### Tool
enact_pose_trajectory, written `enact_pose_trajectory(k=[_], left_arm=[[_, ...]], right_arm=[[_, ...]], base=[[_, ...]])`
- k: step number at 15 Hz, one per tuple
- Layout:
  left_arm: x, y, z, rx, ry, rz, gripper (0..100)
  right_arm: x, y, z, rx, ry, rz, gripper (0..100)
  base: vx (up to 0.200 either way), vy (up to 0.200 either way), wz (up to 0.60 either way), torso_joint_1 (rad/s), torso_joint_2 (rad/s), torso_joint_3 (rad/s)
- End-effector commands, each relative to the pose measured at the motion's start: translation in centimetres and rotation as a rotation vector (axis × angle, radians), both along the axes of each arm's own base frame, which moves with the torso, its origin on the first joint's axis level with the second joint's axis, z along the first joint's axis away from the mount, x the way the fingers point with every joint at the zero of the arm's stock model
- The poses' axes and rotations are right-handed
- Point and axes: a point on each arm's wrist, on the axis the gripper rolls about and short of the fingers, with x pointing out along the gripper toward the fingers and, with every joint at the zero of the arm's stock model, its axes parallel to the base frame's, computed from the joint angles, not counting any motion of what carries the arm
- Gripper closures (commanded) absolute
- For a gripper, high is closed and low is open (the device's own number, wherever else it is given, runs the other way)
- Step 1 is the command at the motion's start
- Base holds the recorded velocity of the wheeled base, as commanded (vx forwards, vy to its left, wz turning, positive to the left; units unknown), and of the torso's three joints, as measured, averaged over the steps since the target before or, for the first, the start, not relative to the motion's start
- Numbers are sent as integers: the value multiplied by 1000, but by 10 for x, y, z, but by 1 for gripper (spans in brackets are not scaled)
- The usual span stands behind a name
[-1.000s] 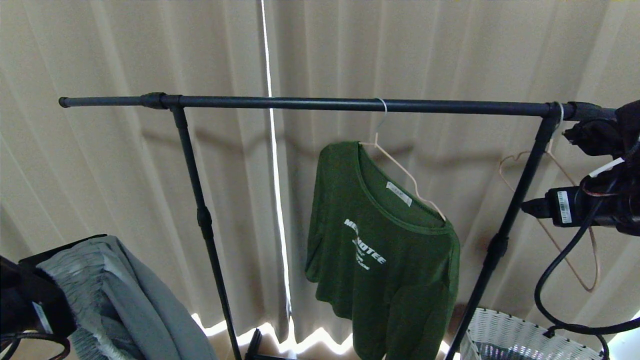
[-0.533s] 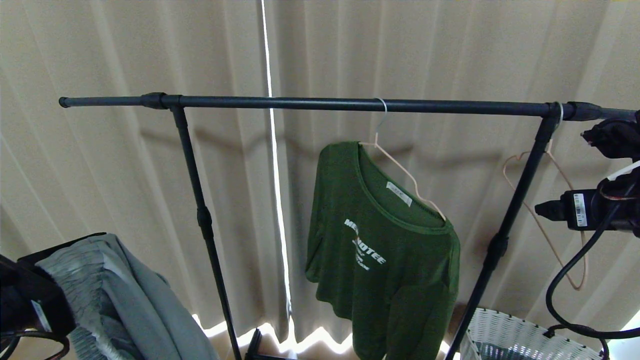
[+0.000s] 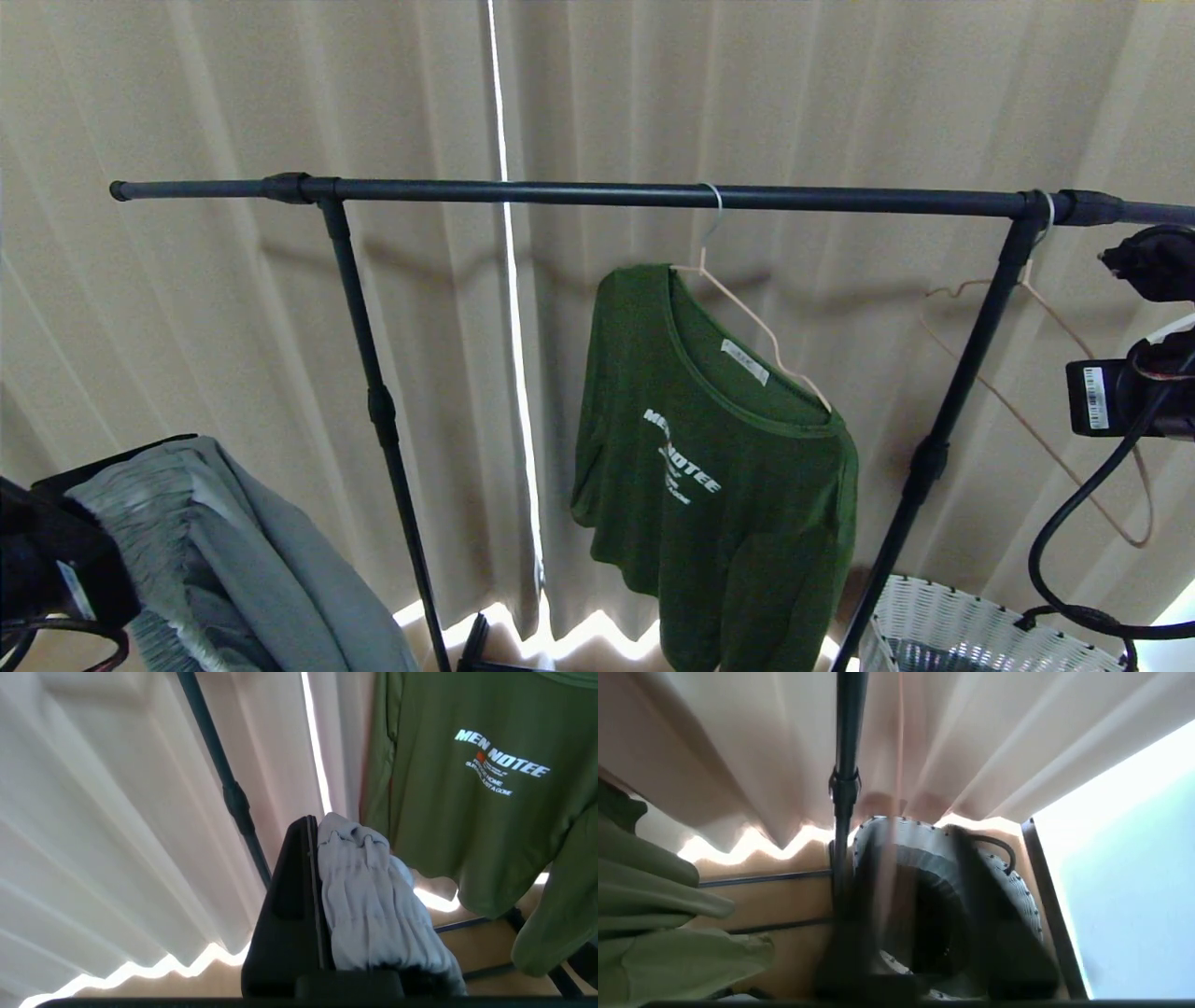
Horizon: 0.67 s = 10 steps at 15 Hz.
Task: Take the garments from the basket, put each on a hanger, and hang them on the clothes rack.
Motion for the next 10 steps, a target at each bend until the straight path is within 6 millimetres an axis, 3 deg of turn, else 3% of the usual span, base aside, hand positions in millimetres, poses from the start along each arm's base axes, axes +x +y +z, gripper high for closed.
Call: enact_pose_trajectory(k=[1,7,10], left_arm=[[-1,0,1,-2,-3,0,100],[0,0,3,-2,-10,0,100],[0,0,3,-1,-11,0,100]], right_arm=[[-1,-2,1,0,-4,-8,100],[-12,-8,13,1,-55,-23,100],[-25,-11,30,-7,-125,-12,100]], base=[[0,0,0,0,0,0],[0,0,0,0,0,0],[0,0,0,0,0,0]])
